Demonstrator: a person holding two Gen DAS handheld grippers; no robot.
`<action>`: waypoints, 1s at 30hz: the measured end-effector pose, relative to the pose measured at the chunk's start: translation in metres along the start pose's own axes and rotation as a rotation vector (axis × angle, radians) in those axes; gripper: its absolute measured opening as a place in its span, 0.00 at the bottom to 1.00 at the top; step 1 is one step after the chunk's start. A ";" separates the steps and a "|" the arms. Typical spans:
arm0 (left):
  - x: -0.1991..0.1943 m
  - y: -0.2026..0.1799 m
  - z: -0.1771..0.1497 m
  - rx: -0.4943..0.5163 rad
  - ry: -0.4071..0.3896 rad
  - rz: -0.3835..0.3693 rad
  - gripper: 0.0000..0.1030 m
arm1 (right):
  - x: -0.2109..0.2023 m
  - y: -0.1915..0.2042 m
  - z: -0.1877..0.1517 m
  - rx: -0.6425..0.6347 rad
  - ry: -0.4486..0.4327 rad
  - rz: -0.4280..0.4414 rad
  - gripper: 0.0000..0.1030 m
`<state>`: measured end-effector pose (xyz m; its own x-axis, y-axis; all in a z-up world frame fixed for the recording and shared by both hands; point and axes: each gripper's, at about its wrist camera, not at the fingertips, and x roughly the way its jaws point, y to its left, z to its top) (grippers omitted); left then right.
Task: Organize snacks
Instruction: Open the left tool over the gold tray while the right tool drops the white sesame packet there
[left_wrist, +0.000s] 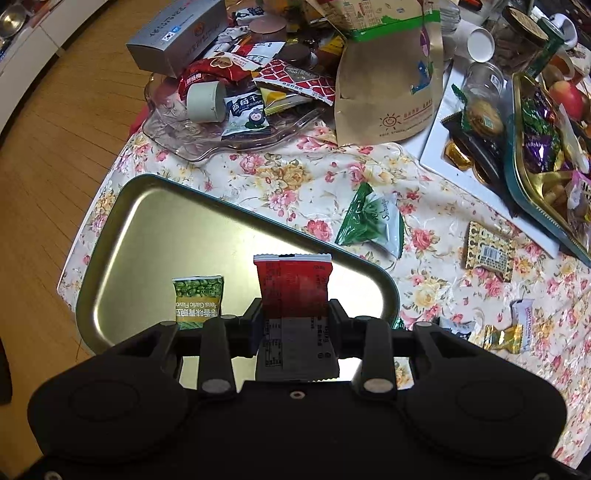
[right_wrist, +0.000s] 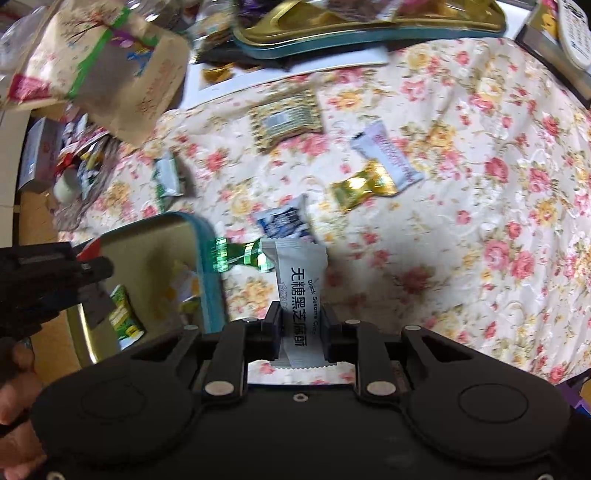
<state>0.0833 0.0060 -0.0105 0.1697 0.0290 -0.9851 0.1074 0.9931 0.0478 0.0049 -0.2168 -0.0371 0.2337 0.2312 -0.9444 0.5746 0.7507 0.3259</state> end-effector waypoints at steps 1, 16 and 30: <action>0.000 0.000 -0.001 0.009 -0.003 0.004 0.43 | 0.000 0.006 -0.002 -0.015 -0.002 0.007 0.22; 0.000 0.069 0.001 -0.099 -0.008 0.017 0.43 | 0.015 0.094 -0.030 -0.245 -0.041 0.065 0.22; -0.006 0.113 0.002 -0.177 -0.030 0.018 0.46 | 0.029 0.141 -0.051 -0.370 -0.029 0.112 0.22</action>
<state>0.0959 0.1176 0.0007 0.1998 0.0463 -0.9787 -0.0693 0.9970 0.0330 0.0532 -0.0726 -0.0202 0.3045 0.3109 -0.9003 0.2231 0.8956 0.3848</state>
